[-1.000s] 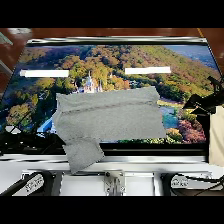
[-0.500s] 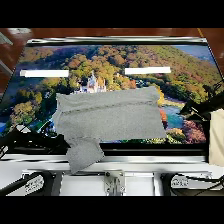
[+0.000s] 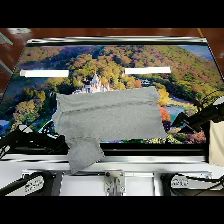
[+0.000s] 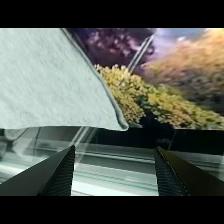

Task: Fold the shirts.

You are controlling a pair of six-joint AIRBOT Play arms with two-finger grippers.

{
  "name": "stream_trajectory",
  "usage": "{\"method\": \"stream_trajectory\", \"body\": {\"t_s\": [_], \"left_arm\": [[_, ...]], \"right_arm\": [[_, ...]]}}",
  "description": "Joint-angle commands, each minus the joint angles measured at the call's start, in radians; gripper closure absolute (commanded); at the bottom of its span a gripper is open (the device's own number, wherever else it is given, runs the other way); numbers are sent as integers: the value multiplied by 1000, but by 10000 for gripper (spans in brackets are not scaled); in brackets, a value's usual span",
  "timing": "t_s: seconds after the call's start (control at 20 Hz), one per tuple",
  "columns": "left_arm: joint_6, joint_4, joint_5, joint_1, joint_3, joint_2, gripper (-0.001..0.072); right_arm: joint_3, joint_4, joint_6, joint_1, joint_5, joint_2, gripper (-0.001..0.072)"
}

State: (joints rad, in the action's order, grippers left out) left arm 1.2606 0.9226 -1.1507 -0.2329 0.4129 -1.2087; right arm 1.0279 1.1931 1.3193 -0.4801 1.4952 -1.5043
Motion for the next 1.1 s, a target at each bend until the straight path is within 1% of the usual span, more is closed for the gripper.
{"method": "stream_trajectory", "body": {"t_s": [0.0, 0.1, 0.2, 0.35, 0.45, 0.5, 0.55, 0.6, 0.65, 0.7, 0.8, 0.9, 0.95, 1.05], "left_arm": [[-5, 1, -17, 1, 3, 3, 670], [-11, 1, -17, 1, 3, 3, 670], [-11, 1, -18, 1, 3, 3, 669], [-11, 1, -23, 1, 3, 3, 670], [-11, 1, -27, 0, 3, 3, 669], [-12, 1, -24, 0, 4, 3, 669], [-11, 1, -14, 0, 6, 3, 669], [-11, 1, -9, 0, 20, 3, 670], [-11, 1, -10, 0, 42, 3, 670], [-11, 1, -16, 0, 71, 3, 669], [-23, 0, -43, 1, 148, 4, 670], [-41, 3, -87, 1, 251, 15, 670], [-40, 3, -108, 1, 312, 15, 670], [-25, 3, -116, 1, 419, 13, 670]], "right_arm": [[-95, -18, -27, 0, -60, 0, 93], [-133, -50, -29, 12, -103, 0, 93], [-160, -43, -31, 42, -150, -3, 93], [-169, -44, 13, 110, -248, -5, 93], [-169, -39, 39, 154, -285, -5, 99], [-169, -39, 55, 173, -292, -5, 168], [-169, -40, 65, 191, -289, -5, 306], [-169, -44, 70, 208, -277, -5, 402], [-169, -50, 69, 219, -261, -5, 477], [-169, -53, 67, 226, -246, -5, 642], [-168, -95, 20, 229, -236, 10, 653], [-150, -179, -91, 228, -242, 54, 654], [-125, -202, -116, 234, -252, 76, 654], [-49, -174, -92, 266, -311, 87, 654]]}}
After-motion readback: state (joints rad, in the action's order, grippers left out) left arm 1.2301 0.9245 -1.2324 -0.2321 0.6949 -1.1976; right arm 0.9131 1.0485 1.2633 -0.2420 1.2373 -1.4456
